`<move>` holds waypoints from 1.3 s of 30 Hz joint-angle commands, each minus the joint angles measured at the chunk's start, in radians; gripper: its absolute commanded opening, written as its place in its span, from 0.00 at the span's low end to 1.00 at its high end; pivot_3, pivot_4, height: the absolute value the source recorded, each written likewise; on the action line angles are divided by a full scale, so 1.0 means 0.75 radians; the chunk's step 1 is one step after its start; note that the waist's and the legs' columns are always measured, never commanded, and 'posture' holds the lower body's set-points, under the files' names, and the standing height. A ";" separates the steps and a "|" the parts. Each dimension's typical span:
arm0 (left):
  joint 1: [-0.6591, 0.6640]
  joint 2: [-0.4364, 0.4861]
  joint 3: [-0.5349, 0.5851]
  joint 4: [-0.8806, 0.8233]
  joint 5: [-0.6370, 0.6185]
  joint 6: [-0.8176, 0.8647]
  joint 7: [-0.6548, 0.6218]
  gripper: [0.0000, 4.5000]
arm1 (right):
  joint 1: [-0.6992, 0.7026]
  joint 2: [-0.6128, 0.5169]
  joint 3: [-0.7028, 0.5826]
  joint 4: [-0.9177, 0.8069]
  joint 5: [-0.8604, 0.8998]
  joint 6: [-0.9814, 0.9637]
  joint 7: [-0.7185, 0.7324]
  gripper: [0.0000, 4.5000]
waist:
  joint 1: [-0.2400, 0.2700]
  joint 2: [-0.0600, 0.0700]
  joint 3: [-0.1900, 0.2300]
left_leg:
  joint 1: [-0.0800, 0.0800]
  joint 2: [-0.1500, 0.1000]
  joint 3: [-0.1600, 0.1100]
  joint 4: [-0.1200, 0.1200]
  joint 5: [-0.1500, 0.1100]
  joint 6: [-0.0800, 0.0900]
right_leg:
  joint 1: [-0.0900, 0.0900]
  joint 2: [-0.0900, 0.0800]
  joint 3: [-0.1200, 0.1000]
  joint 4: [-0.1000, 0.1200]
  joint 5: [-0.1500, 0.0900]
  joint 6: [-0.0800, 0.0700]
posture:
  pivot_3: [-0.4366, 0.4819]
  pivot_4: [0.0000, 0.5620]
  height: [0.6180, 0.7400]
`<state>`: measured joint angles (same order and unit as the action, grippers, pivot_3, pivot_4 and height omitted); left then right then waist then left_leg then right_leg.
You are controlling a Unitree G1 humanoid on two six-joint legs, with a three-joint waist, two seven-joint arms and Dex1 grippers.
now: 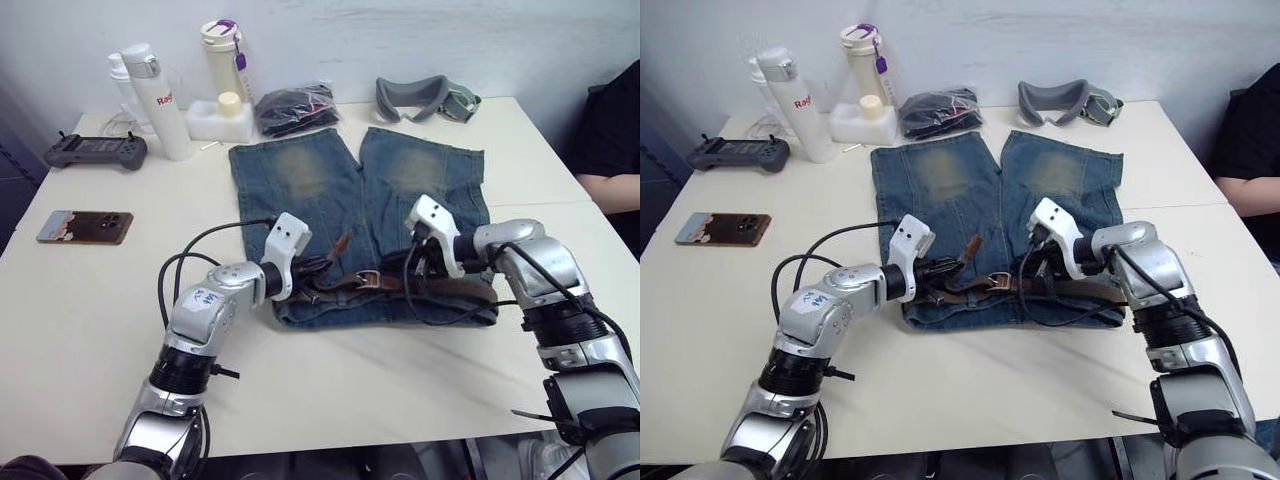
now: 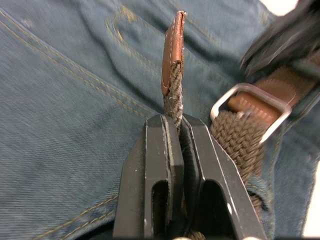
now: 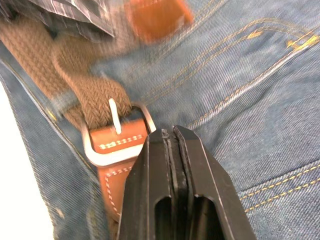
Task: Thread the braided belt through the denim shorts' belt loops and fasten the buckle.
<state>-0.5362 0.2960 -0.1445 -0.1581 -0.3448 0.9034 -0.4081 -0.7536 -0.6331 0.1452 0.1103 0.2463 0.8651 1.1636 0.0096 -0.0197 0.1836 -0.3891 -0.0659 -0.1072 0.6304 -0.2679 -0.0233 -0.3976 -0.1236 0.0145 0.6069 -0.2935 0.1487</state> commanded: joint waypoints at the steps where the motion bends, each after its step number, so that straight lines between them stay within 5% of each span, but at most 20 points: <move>1: 0.017 0.001 -0.023 -0.036 0.016 -0.016 -0.011 0.00 | 0.024 0.004 -0.041 -0.107 0.103 0.076 0.001 0.01 | 0.003 0.000 0.000 | -0.001 0.000 0.000 0.000 0.000 0.000 | -0.002 0.000 0.000 0.000 0.000 0.000 | 0.48 0.27 1.00; 16: -0.009 0.003 -0.024 -0.016 0.053 -0.040 -0.035 0.00 | 0.010 0.076 0.196 0.122 0.005 -0.147 -0.007 0.01 | -0.003 0.000 0.000 | 0.000 0.000 0.009 0.001 0.002 0.000 | 0.000 0.000 -0.001 0.003 0.000 0.000 | 0.48 0.27 1.00; 26: 0.005 0.000 -0.026 -0.027 0.061 -0.041 -0.032 0.00 | -0.043 0.050 0.061 0.127 0.124 -0.092 0.046 0.01 | -0.011 0.000 0.000 | 0.000 -0.001 0.007 0.001 0.004 -0.001 | 0.000 0.000 -0.001 0.005 0.000 0.000 | 0.48 0.27 1.00; 39: -0.012 -0.014 -0.023 -0.013 0.074 -0.055 -0.031 0.00 | 0.017 0.069 0.153 0.191 0.066 -0.156 0.056 0.01 | -0.011 0.000 0.000 | -0.001 -0.001 0.007 0.001 0.004 -0.001 | 0.000 0.000 -0.002 0.004 0.000 0.000 | 0.48 0.27 1.00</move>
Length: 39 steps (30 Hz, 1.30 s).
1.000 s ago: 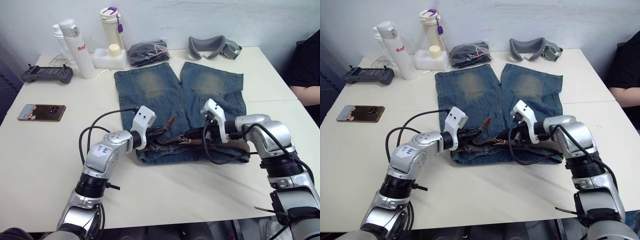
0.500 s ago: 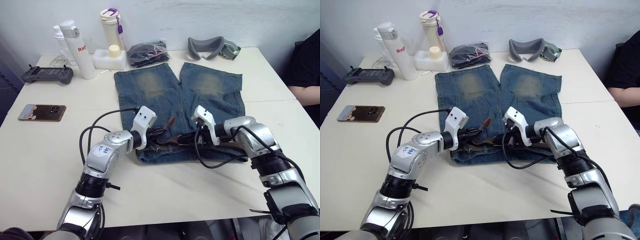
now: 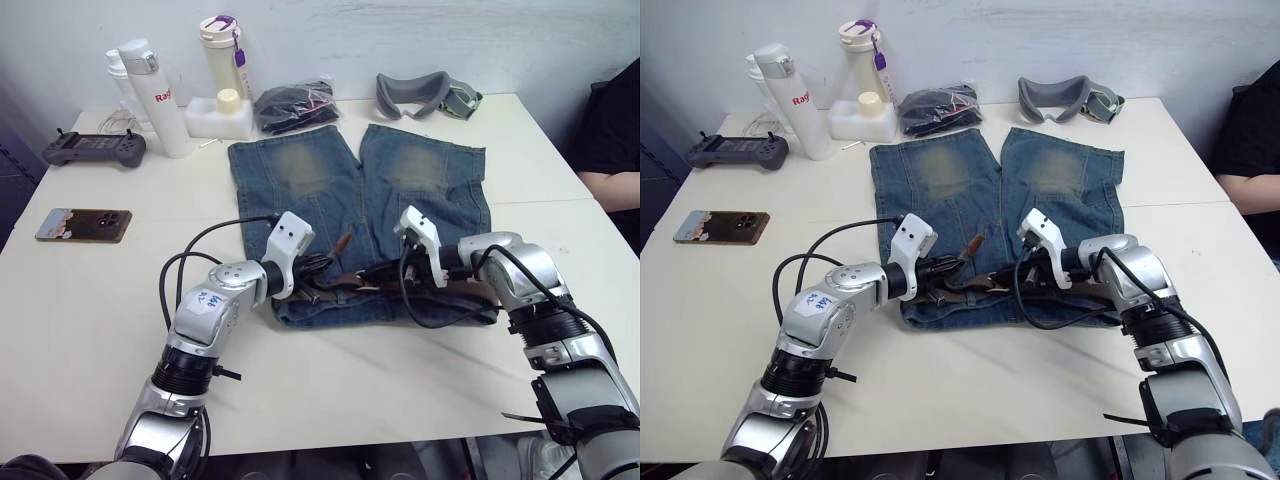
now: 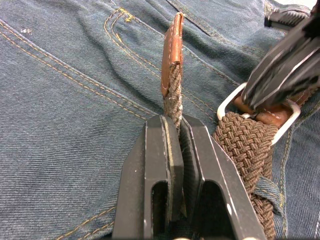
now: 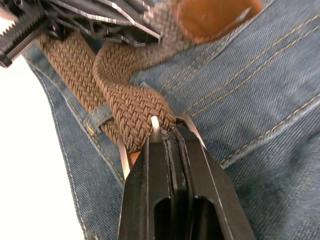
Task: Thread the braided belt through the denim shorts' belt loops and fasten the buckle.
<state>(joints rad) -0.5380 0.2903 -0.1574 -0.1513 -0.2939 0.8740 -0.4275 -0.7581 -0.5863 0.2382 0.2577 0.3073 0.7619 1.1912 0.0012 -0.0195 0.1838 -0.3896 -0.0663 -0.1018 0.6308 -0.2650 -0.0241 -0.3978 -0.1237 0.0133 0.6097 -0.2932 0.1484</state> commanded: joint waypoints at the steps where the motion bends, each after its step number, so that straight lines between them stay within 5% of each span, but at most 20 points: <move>1: -0.009 -0.007 -0.005 -0.023 0.008 -0.016 -0.005 0.00 | 0.029 0.008 0.037 -0.003 -0.016 -0.018 0.024 0.01 | 0.000 0.000 0.000 | 0.000 0.000 0.000 0.000 0.000 0.000 | 0.000 0.000 0.000 0.000 0.000 0.000 | 0.48 0.27 1.00; 21: -0.081 -0.051 0.059 0.031 0.004 -0.122 -0.013 0.00 | 0.042 0.004 0.256 0.119 -0.283 -0.088 -0.015 0.01 | -0.001 -0.003 -0.002 | 0.006 0.000 -0.001 0.001 0.001 0.000 | 0.007 0.000 -0.002 0.000 0.001 -0.001 | 0.48 0.27 1.00; 39: -0.562 -0.275 0.204 0.467 -0.141 -0.504 -0.246 0.00 | 0.147 -0.031 0.394 0.083 -0.407 -0.172 0.040 0.01 | -0.002 -0.007 -0.007 | 0.024 0.012 -0.005 -0.002 -0.006 0.000 | 0.031 0.011 -0.007 -0.016 0.003 -0.003 | 0.48 0.27 1.00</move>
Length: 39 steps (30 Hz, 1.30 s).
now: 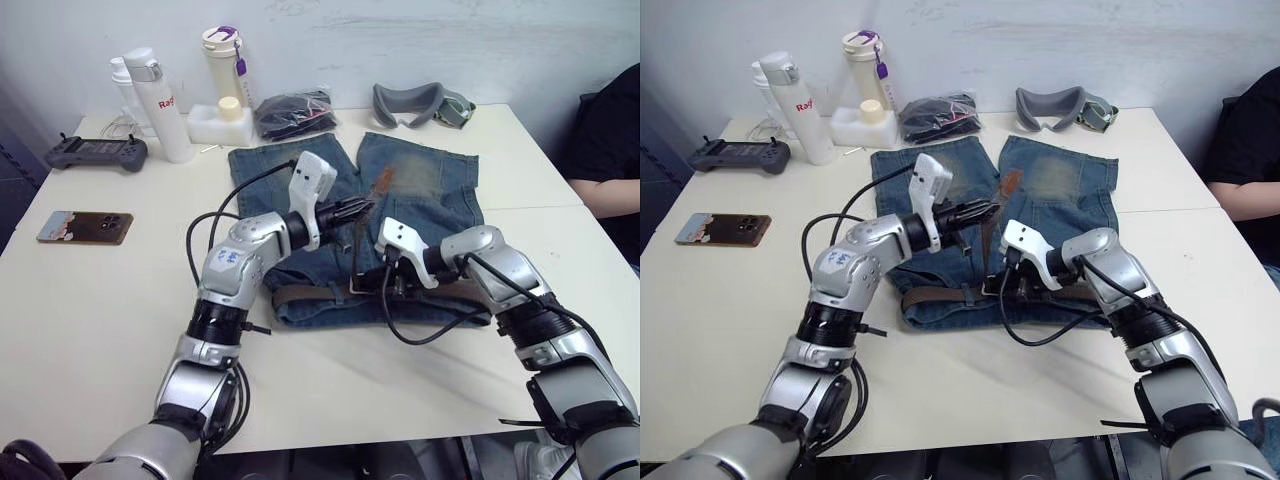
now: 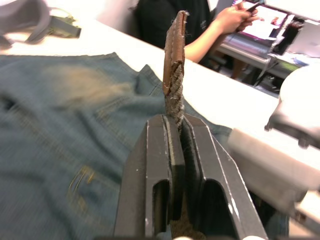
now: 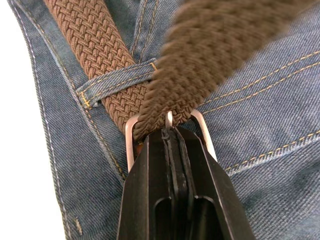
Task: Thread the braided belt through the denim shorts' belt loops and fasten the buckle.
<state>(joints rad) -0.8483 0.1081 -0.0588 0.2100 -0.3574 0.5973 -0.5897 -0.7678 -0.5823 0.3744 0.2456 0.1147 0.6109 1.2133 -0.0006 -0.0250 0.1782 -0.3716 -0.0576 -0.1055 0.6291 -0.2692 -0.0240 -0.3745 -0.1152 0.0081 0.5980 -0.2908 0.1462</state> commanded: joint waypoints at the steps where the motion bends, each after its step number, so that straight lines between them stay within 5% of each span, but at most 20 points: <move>1: -0.188 -0.046 0.082 0.029 -0.063 -0.152 -0.043 0.00 | 0.171 -0.040 0.221 0.086 -0.156 0.012 0.020 0.01 | 0.002 0.000 0.000 | 0.000 0.000 0.000 0.000 0.000 0.000 | 0.000 0.000 0.000 0.000 0.000 0.000 | 0.48 0.27 1.00; 12: -0.580 -0.199 0.097 0.507 -0.075 -0.355 -0.239 0.00 | 0.289 -0.083 0.292 -0.085 -0.259 -0.108 0.082 0.01 | 0.032 0.000 0.000 | -0.004 -0.001 0.000 0.000 0.000 -0.003 | -0.001 0.000 -0.001 -0.007 0.001 0.002 | 0.48 0.27 1.00; 22: -0.686 -0.291 0.112 0.726 -0.050 -0.462 -0.301 0.00 | 0.340 -0.103 0.275 -0.185 -0.287 -0.115 0.105 0.01 | 0.039 0.001 0.001 | -0.006 -0.002 0.000 0.000 -0.002 -0.001 | 0.000 -0.001 -0.002 -0.010 0.000 0.003 | 0.48 0.27 1.00; 34: -0.249 -0.116 -0.100 0.457 0.225 -0.445 -0.276 0.00 | 0.392 -0.081 -0.169 -0.369 0.069 0.188 0.007 0.01 | 0.036 0.005 0.003 | -0.008 0.001 0.001 -0.001 -0.009 0.000 | -0.005 0.000 -0.002 -0.010 -0.003 0.002 | 0.48 0.27 1.00; 39: -0.138 -0.089 -0.145 0.351 0.258 -0.396 -0.251 0.00 | 0.364 -0.103 -0.304 -0.450 0.180 0.332 -0.073 0.01 | 0.040 0.006 0.003 | -0.027 0.000 0.000 0.003 -0.010 0.002 | -0.025 -0.002 -0.001 -0.005 -0.002 0.002 | 0.48 0.27 1.00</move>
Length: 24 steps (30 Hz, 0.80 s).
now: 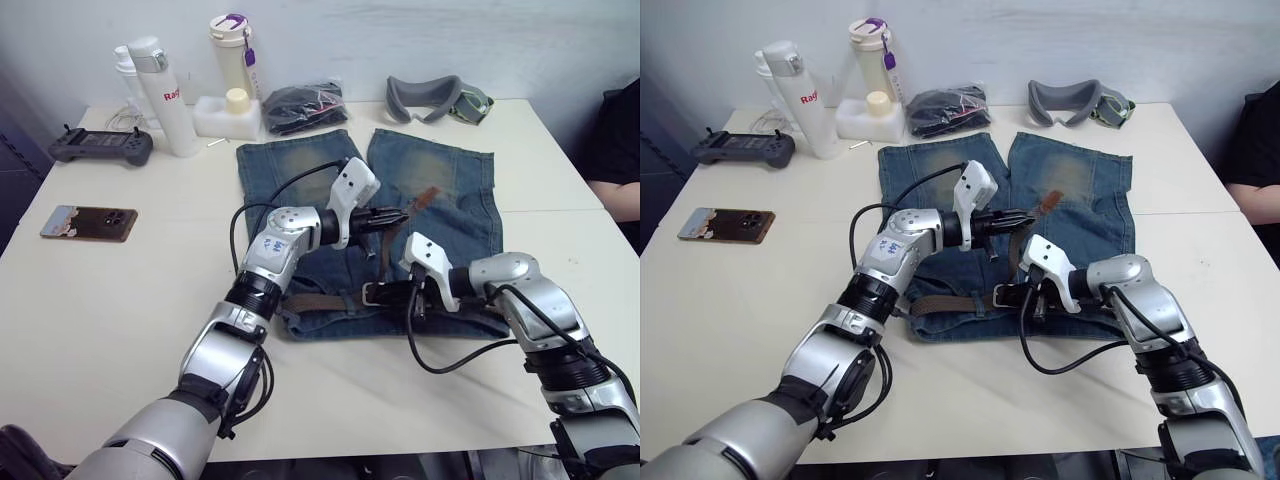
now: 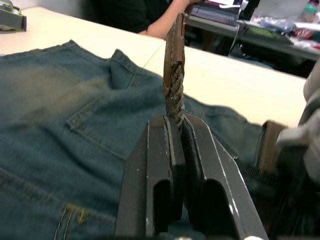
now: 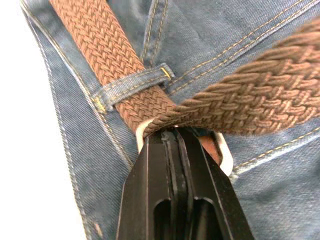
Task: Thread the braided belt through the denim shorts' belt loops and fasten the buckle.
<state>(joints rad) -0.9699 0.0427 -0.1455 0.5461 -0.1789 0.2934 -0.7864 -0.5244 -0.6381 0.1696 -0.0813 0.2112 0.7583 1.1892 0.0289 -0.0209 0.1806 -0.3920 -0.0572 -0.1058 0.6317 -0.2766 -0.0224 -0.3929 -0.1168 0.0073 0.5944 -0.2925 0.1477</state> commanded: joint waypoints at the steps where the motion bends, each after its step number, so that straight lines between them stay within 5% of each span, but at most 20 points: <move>1: 0.036 -0.001 -0.034 -0.111 0.023 0.017 0.016 0.00 | 0.029 -0.031 -0.062 -0.035 0.081 0.174 -0.058 0.01 | 0.000 0.000 0.000 | 0.000 0.000 0.001 0.000 0.000 0.000 | 0.000 0.000 0.000 0.000 0.000 0.000 | 0.48 0.27 1.00; 10: 0.095 0.031 -0.078 -0.187 0.079 0.000 0.043 0.00 | -0.037 -0.139 -0.317 -0.120 0.248 0.324 -0.178 0.01 | -0.002 0.008 0.005 | -0.004 0.000 0.008 0.000 0.001 0.000 | -0.007 0.000 0.000 -0.001 0.000 0.000 | 0.48 0.27 1.00; 13: 0.112 0.086 -0.095 -0.163 0.151 -0.118 0.065 0.00 | -0.018 -0.264 -0.315 -0.121 0.174 0.190 -0.194 0.22 | -0.006 0.008 0.005 | -0.007 0.000 0.009 0.000 0.001 0.000 | -0.010 0.001 0.000 0.000 0.000 0.000 | 0.48 0.27 1.00; 19: 0.159 0.171 -0.131 -0.200 0.217 -0.261 0.037 0.00 | -0.003 -0.436 -0.269 -0.130 -0.052 -0.384 -0.210 0.84 | -0.006 0.008 0.005 | -0.018 0.000 0.018 0.004 0.003 -0.001 | -0.027 0.000 0.003 0.011 0.000 0.000 | 0.48 0.27 1.00; 24: 0.174 0.225 -0.198 -0.240 0.297 -0.383 0.007 0.00 | -0.065 -0.433 -0.200 -0.175 -0.122 -0.583 -0.200 0.84 | -0.006 0.008 0.005 | -0.018 0.000 0.019 0.011 0.003 0.000 | -0.027 0.000 0.004 0.014 0.000 0.000 | 0.48 0.27 1.00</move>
<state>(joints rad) -0.8384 0.1954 -0.2678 0.4167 0.0118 0.0646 -0.7682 -0.5573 -0.9503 0.0121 -0.1628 0.1369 0.3699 1.0302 0.0244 -0.0146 0.1847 -0.4054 -0.0569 -0.0919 0.6413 -0.2745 -0.0225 -0.4130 -0.1165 0.0107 0.6063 -0.2925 0.1477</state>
